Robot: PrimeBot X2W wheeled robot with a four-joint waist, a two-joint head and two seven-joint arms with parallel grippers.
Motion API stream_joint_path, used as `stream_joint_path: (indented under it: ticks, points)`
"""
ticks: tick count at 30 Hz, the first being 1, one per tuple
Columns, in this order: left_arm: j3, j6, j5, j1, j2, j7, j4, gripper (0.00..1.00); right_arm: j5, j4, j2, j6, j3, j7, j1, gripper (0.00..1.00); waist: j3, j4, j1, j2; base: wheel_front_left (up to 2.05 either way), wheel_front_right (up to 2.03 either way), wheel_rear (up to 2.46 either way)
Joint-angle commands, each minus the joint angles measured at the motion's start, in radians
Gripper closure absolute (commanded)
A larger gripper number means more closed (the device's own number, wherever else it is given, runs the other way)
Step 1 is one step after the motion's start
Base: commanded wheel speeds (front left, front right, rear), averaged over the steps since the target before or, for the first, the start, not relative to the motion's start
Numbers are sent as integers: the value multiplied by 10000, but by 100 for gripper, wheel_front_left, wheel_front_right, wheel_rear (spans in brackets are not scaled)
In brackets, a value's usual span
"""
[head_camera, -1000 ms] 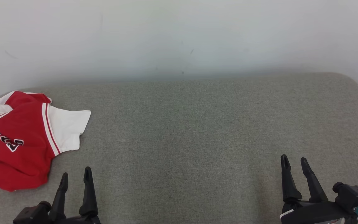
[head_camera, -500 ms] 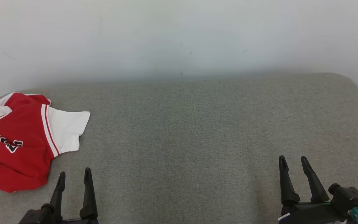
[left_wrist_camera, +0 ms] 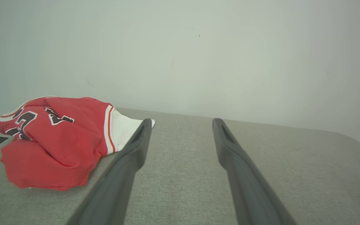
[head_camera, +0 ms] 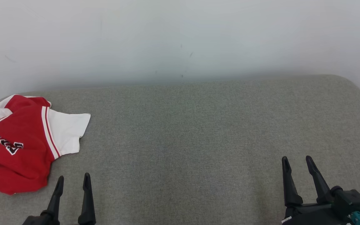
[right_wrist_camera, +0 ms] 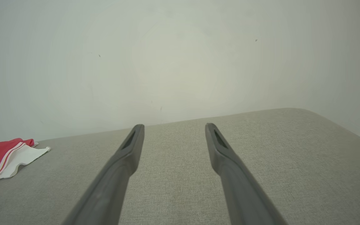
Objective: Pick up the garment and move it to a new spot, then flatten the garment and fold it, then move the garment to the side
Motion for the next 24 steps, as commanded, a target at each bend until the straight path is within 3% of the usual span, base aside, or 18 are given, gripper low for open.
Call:
stream_joint_path:
  ticks: [1,24]
  points:
    - [48,-66,214,86,40,-71,8,0,-232,-82,-67,-18,-36,-71,137,0,-5,1,0,0,0,0,0]
    - [229,-227,833,246,-36,-394,476,0,-191,151,25,-21,-44,-407,302,0,-68,83,0,0,0,0,0]
